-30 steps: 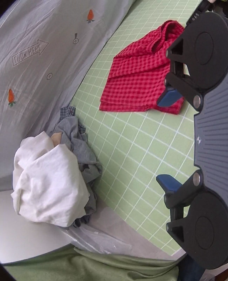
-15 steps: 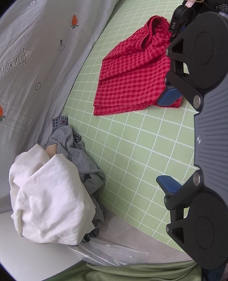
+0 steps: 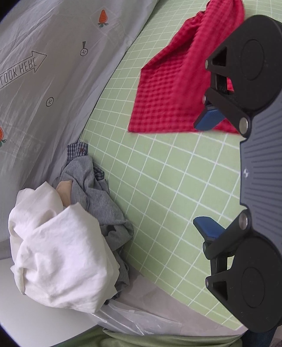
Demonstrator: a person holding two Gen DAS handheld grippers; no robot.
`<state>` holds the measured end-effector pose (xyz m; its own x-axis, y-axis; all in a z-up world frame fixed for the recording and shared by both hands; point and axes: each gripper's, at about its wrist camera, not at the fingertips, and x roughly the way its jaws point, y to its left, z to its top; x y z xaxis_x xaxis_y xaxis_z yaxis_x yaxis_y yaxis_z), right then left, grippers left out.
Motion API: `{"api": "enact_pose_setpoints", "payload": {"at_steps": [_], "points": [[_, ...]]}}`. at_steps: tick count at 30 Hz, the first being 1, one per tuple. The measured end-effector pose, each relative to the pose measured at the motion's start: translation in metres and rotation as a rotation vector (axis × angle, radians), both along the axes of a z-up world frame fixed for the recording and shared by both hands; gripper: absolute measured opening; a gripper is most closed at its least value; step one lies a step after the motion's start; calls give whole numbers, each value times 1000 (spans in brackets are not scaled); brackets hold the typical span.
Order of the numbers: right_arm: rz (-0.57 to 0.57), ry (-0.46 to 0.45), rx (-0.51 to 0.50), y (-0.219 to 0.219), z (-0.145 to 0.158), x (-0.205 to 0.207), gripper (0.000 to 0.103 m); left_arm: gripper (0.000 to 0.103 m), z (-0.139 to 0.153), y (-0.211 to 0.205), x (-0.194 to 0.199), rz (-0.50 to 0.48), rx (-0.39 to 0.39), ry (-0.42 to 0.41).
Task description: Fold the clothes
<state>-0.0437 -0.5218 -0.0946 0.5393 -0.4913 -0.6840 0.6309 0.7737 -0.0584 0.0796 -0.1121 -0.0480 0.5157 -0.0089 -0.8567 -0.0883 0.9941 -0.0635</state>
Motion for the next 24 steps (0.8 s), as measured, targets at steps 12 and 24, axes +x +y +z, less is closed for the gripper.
{"api": "enact_pose_setpoints", "payload": {"at_steps": [12,24], "points": [[-367,-16,445,-56,-62,-4,79,87,-53,-73,83,-64,36,124],[-361,25,499,-71,-74,31,45,74,-107,-133,175,-174,113,188]]}}
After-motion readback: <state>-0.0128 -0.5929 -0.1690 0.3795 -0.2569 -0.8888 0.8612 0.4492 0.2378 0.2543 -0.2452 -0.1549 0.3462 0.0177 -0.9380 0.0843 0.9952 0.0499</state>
